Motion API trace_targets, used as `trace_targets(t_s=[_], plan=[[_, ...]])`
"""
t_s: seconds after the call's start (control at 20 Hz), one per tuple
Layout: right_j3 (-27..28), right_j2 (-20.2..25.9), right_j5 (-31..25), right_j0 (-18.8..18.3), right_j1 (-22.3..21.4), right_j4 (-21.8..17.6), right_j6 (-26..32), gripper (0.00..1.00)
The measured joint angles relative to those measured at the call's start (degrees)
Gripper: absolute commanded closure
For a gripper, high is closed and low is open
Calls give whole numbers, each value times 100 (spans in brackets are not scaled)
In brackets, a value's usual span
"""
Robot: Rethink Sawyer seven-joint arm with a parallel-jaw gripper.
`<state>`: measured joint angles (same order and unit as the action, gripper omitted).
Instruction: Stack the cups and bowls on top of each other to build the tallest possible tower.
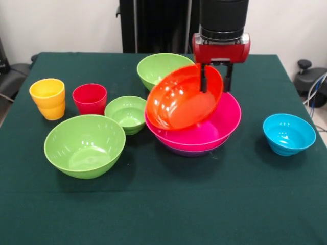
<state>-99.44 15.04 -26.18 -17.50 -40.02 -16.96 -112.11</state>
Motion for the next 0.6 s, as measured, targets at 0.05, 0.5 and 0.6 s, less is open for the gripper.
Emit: trace_targets(t_s=[0.05, 0.5, 0.6], plan=[[1, -3, 1, -2, 1, 14, 0, 0], [0, -7, 1, -1, 1, 47, 0, 0], [0, -7, 1, -1, 1, 47, 0, 0]])
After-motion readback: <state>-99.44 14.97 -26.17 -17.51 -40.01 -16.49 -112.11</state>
